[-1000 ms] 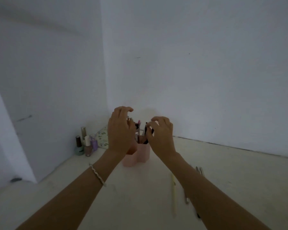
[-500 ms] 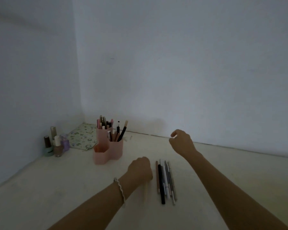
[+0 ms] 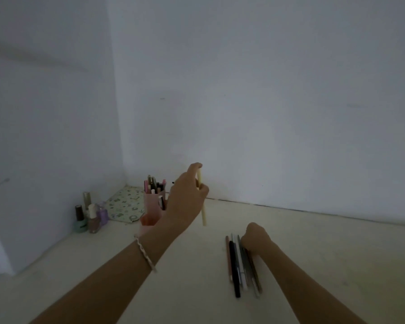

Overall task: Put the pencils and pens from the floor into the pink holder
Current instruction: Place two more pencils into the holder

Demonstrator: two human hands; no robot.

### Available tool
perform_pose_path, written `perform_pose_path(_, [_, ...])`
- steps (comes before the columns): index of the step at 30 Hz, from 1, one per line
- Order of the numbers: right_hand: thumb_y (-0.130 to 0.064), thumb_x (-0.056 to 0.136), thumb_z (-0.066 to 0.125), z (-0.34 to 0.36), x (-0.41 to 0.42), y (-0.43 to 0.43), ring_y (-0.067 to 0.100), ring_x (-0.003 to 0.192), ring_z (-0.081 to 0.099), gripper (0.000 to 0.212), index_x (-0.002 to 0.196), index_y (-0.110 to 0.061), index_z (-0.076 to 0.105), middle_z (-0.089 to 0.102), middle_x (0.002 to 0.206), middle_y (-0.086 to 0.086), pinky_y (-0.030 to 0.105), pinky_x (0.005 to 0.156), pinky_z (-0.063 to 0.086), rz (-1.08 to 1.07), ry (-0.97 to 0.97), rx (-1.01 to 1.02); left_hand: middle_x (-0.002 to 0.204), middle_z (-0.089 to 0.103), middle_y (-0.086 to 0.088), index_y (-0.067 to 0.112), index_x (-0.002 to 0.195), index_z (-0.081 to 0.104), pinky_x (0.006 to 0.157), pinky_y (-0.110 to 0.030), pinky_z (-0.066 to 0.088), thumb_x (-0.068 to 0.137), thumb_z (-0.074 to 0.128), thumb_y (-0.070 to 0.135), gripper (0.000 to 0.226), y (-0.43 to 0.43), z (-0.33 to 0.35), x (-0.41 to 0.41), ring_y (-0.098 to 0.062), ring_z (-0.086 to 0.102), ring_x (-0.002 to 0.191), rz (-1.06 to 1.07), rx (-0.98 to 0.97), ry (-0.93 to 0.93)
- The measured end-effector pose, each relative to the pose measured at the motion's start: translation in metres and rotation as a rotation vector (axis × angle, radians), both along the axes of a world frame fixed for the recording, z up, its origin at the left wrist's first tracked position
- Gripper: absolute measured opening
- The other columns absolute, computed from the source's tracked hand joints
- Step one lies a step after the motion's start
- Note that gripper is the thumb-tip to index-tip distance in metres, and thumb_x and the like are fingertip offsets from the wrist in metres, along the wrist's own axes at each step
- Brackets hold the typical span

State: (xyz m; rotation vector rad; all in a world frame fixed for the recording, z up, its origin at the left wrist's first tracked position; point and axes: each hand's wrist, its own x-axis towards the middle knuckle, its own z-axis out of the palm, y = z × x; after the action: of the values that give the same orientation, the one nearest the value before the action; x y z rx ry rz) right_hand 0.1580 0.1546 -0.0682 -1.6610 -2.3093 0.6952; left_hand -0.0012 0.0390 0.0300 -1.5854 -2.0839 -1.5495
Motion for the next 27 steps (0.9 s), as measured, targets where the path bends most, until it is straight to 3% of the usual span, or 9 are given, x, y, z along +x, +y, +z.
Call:
perform_pose_path(3, [-0.006, 0.092, 0.049, -0.007, -0.004, 0.002, 0.009, 0.063, 0.043, 0.022, 0.074, -0.010, 0.037, 0.041, 0.074, -0.001, 0.018, 0.052, 0.035, -0.048, 0.073, 0.010, 0.073, 0.057, 0.001, 0.027, 0.132, 0.047, 0.063, -0.034, 0.055, 0.087, 0.057, 0.009, 0.050, -0.005, 0.000, -0.011, -0.013, 0.057, 0.065, 0.021, 0.053, -0.002])
perform_pose_path(7, [-0.003, 0.089, 0.054, -0.007, -0.005, 0.003, 0.009, 0.059, 0.039, 0.038, 0.061, -0.014, 0.031, 0.038, 0.066, 0.000, 0.021, 0.061, 0.038, -0.096, 0.167, -0.046, 0.079, 0.059, 0.002, 0.030, 0.131, 0.047, 0.063, -0.036, 0.057, 0.087, 0.057, 0.010, 0.050, -0.009, -0.005, -0.017, -0.015, 0.062, 0.071, 0.024, 0.061, -0.049])
perform_pose_path(10, [-0.007, 0.087, 0.054, 0.011, 0.000, 0.006, 0.020, 0.076, 0.050, 0.023, 0.066, -0.009, 0.045, 0.050, 0.076, 0.008, 0.024, 0.069, 0.039, -0.152, 0.222, -0.080, 0.083, 0.060, 0.000, 0.028, 0.132, 0.047, 0.068, -0.038, 0.058, 0.088, 0.057, 0.009, 0.049, -0.009, -0.005, -0.020, -0.017, 0.063, 0.076, 0.006, 0.127, -0.043])
perform_pose_path(12, [-0.005, 0.084, 0.056, 0.032, 0.002, 0.012, 0.022, 0.077, 0.054, 0.005, 0.081, -0.002, 0.055, 0.057, 0.083, 0.015, 0.024, 0.066, 0.039, -0.168, 0.369, 0.002, 0.089, 0.062, -0.001, 0.025, 0.132, 0.048, 0.071, -0.039, 0.059, 0.089, 0.057, 0.009, 0.047, -0.009, 0.002, -0.027, -0.017, 0.064, 0.078, 0.043, 0.230, -0.038])
perform_pose_path(15, [-0.007, 0.087, 0.058, 0.072, -0.001, 0.010, 0.018, 0.066, 0.058, 0.029, 0.116, -0.005, 0.054, 0.062, 0.096, 0.012, 0.021, 0.055, 0.040, -0.202, 0.679, 0.173, 0.098, 0.062, -0.005, 0.023, 0.134, 0.046, 0.075, -0.040, 0.059, 0.091, 0.055, 0.009, 0.046, -0.009, 0.019, -0.049, -0.020, 0.065, 0.082, 0.141, 0.373, -0.075])
perform_pose_path(18, [-0.005, 0.089, 0.057, 0.104, -0.016, -0.003, 0.015, 0.064, 0.060, 0.030, 0.117, -0.014, 0.054, 0.064, 0.094, 0.008, 0.018, 0.051, 0.043, -0.156, 0.971, 0.258, 0.104, 0.060, -0.008, 0.025, 0.136, 0.043, 0.078, -0.041, 0.058, 0.093, 0.052, 0.011, 0.046, -0.009, 0.024, -0.074, -0.021, 0.064, 0.086, 0.224, 0.433, -0.106])
perform_pose_path(23, [-0.008, 0.091, 0.056, 0.118, -0.048, -0.032, 0.013, 0.068, 0.060, 0.026, 0.114, -0.021, 0.053, 0.061, 0.085, 0.001, 0.013, 0.055, 0.047, -0.088, 1.203, 0.371, 0.101, 0.060, -0.006, 0.023, 0.133, 0.046, 0.068, -0.025, 0.054, 0.096, 0.050, 0.011, 0.039, -0.005, -0.007, -0.084, -0.013, 0.061, 0.075, 0.247, 0.270, 0.050])
perform_pose_path(27, [-0.009, 0.093, 0.057, 0.118, -0.074, -0.047, 0.005, 0.077, 0.063, 0.024, 0.113, -0.021, 0.053, 0.062, 0.091, -0.002, 0.009, 0.060, 0.049, -0.003, 1.284, 0.391, 0.120, 0.058, -0.007, 0.013, 0.101, 0.071, 0.094, -0.039, 0.043, 0.092, 0.056, 0.018, 0.018, 0.000, -0.038, -0.089, -0.026, 0.054, 0.114, 0.364, 0.004, 0.303])
